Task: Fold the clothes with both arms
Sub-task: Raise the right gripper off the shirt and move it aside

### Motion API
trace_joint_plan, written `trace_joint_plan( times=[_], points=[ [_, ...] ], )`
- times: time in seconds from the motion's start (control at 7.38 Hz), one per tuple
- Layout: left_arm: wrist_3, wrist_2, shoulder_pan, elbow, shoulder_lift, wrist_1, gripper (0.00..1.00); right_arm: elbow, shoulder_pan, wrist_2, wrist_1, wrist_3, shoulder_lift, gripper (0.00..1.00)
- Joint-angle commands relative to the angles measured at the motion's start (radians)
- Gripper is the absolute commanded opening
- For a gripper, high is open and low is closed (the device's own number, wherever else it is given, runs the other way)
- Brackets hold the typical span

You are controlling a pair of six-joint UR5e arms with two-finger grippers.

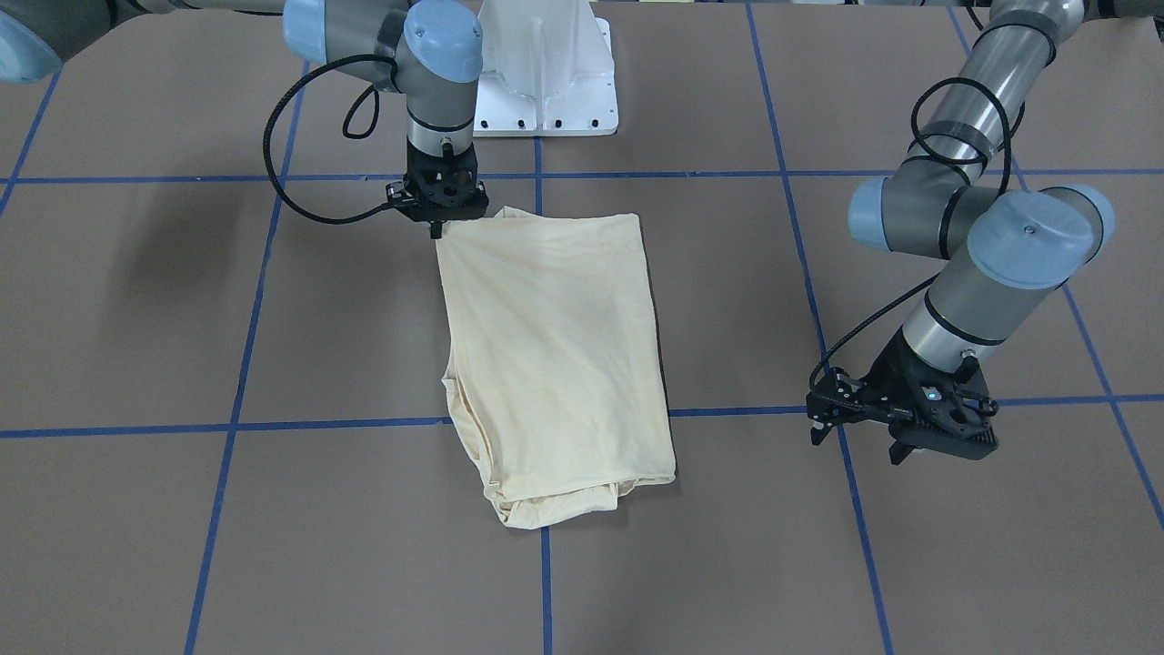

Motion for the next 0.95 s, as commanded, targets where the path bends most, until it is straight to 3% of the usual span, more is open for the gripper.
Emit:
trace_joint_plan(
  times=[0.0, 0.41, 0.54, 0.81],
  points=[
    [0.001, 0.000, 0.000, 0.001, 0.000, 0.000, 1.00, 0.018, -0.020, -0.007, 0.009, 0.019, -0.013, 0.99],
    [-0.001, -0.023, 0.000, -0.021, 0.002, 0.003, 1.00, 0.007, 0.073, 0.005, 0.075, 0.027, 0.000, 1.00],
    [-0.002, -0.058, 0.000, -0.063, 0.026, 0.003, 1.00, 0.008, 0.130, 0.034, 0.077, 0.017, 0.002, 1.00],
    [-0.074, -0.063, 0.006, -0.231, 0.100, 0.030, 1.00, 0.016, 0.278, 0.174, 0.086, -0.053, -0.007, 1.00]
  ],
)
